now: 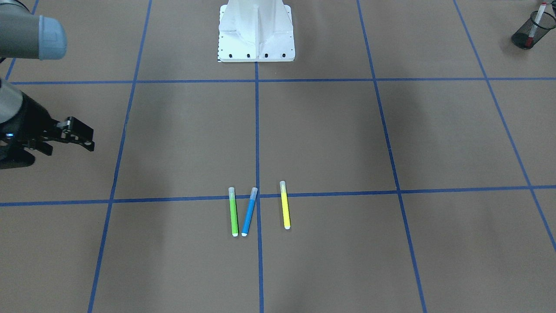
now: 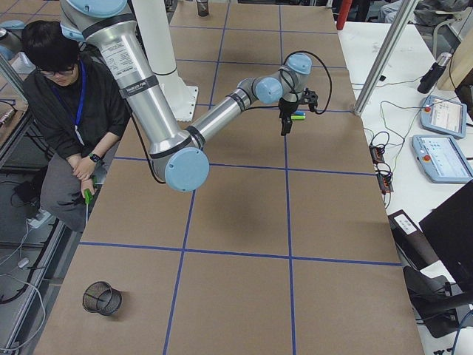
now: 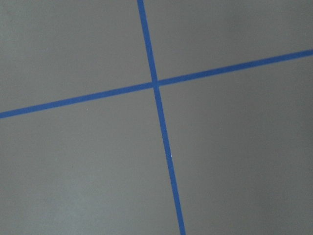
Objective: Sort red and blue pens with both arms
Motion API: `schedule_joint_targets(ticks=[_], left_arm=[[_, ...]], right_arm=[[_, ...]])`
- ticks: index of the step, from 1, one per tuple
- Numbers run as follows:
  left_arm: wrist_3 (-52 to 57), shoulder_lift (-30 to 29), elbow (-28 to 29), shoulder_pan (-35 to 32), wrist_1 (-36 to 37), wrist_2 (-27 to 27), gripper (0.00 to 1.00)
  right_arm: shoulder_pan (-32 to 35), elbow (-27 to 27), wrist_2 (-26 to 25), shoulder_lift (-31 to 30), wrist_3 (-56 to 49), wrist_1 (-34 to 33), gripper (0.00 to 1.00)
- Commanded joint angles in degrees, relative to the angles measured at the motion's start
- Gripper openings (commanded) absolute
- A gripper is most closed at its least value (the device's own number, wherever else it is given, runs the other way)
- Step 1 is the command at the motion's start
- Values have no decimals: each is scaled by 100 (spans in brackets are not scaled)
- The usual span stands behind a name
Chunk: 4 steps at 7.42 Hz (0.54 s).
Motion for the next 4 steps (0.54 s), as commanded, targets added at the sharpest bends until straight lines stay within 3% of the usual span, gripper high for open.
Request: schedule_joint_targets(ticks=[1,2,4], left_arm=[[-232,-160,82,196,-330,-301,100],[-502,-344,282,213,-330,-947,100],[-996,-836,547,528,-356,-1042,100]], right_arm=[[-440,-233,-327,421,505,37,100],[-511,-364,-345,605,593,37,100],[-695,-662,-573,983,742,159,100]])
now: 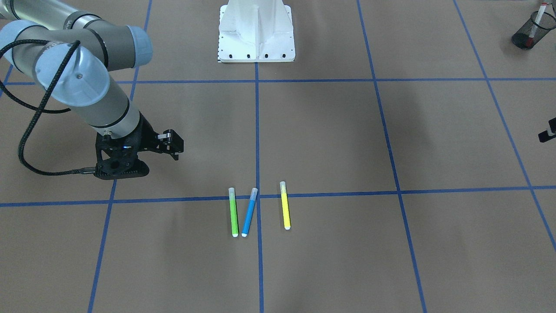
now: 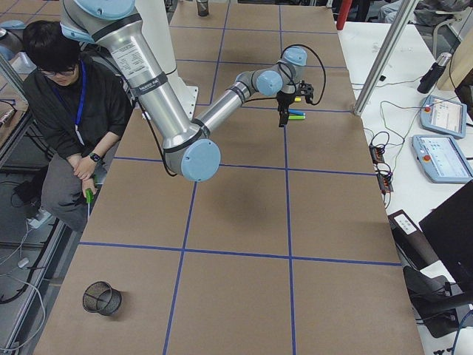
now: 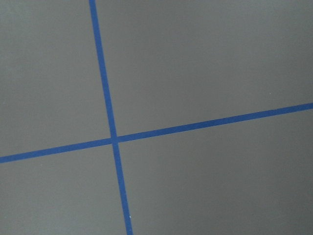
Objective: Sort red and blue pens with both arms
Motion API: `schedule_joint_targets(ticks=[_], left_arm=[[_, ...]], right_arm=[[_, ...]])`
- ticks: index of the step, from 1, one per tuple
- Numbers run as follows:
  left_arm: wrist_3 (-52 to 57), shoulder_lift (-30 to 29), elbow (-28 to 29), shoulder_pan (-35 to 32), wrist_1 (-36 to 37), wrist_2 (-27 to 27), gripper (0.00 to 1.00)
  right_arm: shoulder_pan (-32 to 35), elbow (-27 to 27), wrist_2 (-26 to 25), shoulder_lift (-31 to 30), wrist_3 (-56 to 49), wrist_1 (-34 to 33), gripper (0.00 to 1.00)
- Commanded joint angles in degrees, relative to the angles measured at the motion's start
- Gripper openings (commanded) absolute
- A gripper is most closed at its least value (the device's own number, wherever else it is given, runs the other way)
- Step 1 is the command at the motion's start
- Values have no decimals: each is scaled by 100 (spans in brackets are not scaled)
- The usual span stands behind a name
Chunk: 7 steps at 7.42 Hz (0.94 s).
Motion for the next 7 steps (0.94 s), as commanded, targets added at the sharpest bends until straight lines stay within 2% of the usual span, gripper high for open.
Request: schedule_joint_targets(ticks=[1,2,3,6,7], left_arm=[[-208,-539,392,225,-26,-138,100],[-216,-733,438,312,-104,-138,100],[-182,-865,508,443,-236,-51,100],[240,-946,535,761,-255,704,100],[215,-963,492,874,-246,1350,100]], right_arm=[[-206,-501,-159,365,492,591,100],[-346,-800,-273,462,844,1126,100],[-530,-1038,-544,637,865,1210,100],[-655,-1715,-687,1331,1067,1350,99],[-655,-2196,-704,1620,1171,1543,99]])
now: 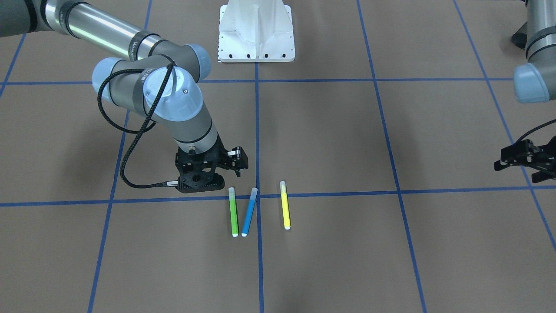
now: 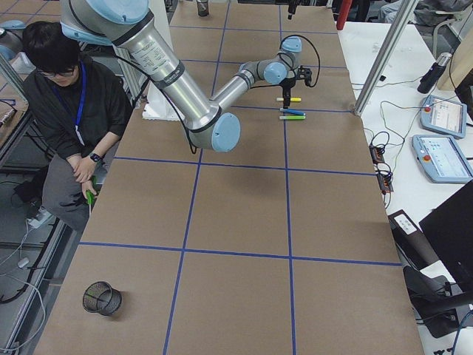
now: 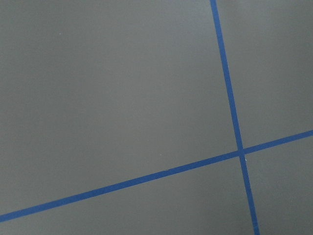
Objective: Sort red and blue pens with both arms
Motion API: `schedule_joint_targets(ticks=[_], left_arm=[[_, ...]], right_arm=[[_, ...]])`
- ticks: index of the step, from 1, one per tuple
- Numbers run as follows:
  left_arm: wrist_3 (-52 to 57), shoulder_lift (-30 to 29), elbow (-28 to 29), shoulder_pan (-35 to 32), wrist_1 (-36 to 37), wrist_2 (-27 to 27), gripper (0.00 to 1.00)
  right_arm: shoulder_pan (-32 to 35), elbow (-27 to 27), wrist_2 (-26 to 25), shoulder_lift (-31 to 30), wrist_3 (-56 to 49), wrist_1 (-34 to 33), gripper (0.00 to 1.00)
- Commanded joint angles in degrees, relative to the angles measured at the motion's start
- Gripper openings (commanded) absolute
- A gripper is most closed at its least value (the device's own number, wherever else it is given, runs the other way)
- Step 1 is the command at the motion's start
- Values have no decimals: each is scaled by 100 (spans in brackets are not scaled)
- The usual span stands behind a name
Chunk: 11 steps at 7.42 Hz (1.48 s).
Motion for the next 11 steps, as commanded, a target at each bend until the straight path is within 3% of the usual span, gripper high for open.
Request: schedule_joint_targets(ticks=[1,2,4,7,11], left_arm=[[24,6,-14,238,-1,740,100],[33,41,-75,240,-27,724,100],[24,102,-76,248,-167,671,100],[24,111,-58,248,-185,671,100],[33,155,-49,240,-185,663,100]], right_arm=[[-16,-1029,-368,662,303,345,99],[-33,-1696,-432,1048,539,451,99],[-85,-2175,-432,1349,1066,531,97],[-305,-2667,-528,1351,1148,1258,95],[-358,-2775,-494,1333,1236,1217,89]])
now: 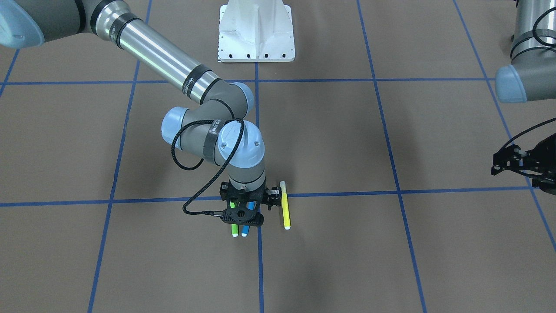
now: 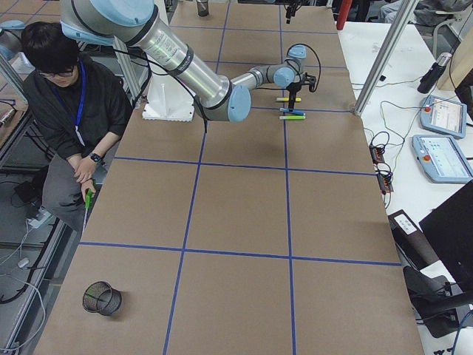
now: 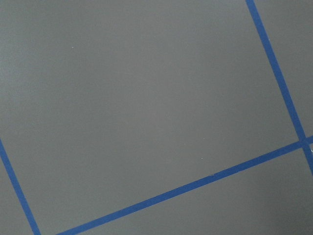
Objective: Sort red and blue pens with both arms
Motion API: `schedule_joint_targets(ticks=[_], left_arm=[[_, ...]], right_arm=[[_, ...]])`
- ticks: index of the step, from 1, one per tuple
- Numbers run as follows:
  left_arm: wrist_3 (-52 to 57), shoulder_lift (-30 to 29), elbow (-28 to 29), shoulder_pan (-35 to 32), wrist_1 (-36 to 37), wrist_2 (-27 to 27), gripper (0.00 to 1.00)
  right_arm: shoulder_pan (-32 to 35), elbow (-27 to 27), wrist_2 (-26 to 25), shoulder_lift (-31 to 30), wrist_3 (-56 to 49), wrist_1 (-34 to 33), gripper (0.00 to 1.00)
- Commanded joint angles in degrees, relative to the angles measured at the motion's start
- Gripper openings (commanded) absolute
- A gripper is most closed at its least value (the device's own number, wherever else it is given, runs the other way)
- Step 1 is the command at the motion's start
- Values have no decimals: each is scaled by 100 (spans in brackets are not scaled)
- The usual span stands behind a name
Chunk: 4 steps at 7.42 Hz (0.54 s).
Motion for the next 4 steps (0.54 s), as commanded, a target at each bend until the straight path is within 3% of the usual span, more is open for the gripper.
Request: schedule_joint_targets(ticks=[1,2,4], left_arm=[[1,47,3,-4,0,-7,100],[1,56,3,-4,0,-7,100],[1,56,-6,-4,0,-15,100]], right_arm=[[-26,-9,33,-8,212,-9,79],[-43,-9,42,-8,249,-9,70],[-43,-9,121,-43,284,-18,64]])
